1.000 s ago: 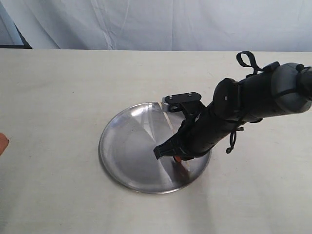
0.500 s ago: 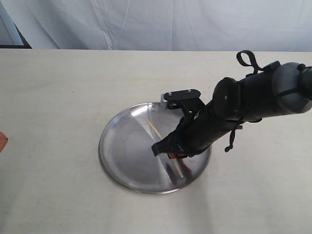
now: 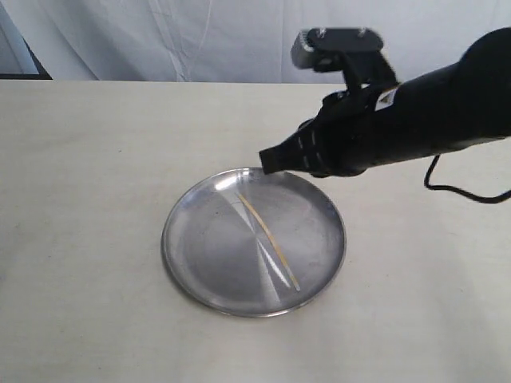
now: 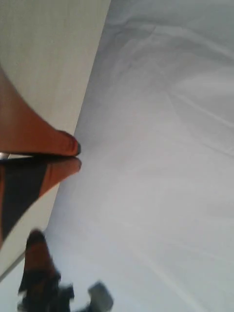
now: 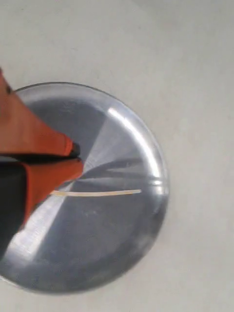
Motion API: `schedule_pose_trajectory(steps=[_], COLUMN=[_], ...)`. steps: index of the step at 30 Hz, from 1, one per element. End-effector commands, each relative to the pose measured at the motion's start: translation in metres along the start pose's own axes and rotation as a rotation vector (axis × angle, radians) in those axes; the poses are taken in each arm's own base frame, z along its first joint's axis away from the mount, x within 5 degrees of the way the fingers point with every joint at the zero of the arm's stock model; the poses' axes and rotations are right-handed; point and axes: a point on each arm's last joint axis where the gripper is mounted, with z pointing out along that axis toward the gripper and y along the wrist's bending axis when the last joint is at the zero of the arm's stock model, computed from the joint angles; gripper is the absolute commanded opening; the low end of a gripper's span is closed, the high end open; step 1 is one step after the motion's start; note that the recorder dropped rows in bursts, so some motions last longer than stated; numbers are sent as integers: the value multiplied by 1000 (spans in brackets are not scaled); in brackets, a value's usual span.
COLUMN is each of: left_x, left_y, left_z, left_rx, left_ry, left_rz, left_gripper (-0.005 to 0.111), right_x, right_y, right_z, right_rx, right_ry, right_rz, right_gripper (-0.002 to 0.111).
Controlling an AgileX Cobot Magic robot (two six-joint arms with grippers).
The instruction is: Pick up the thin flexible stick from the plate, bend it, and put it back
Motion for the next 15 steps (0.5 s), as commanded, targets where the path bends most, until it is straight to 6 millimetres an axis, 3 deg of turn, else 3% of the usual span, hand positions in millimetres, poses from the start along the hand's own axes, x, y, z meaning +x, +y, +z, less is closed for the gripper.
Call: schedule_pose_trajectory(steps=[1, 4, 8, 12, 15], left_x=[-10, -11, -6, 0, 3], left_y=[15, 19, 18, 23, 27], left_z=[-2, -3, 1, 2, 1], left_rx=[-190, -244, -209, -232, -258], left_ry=[-61, -53, 54, 81, 83], left_rz=[130, 275, 626, 613, 612], left_gripper=[0, 0, 0, 0, 0], right_x=[-13, -16, -16, -5, 12], right_y=[4, 5, 6, 5, 0], right_z=[-49, -78, -113, -144, -145], right_rx=[46, 85, 137, 203, 230], right_ry=[-149, -234, -323, -389, -359], right_rz=[-61, -88, -150, -249, -258], right_gripper=[2, 2, 2, 2, 2])
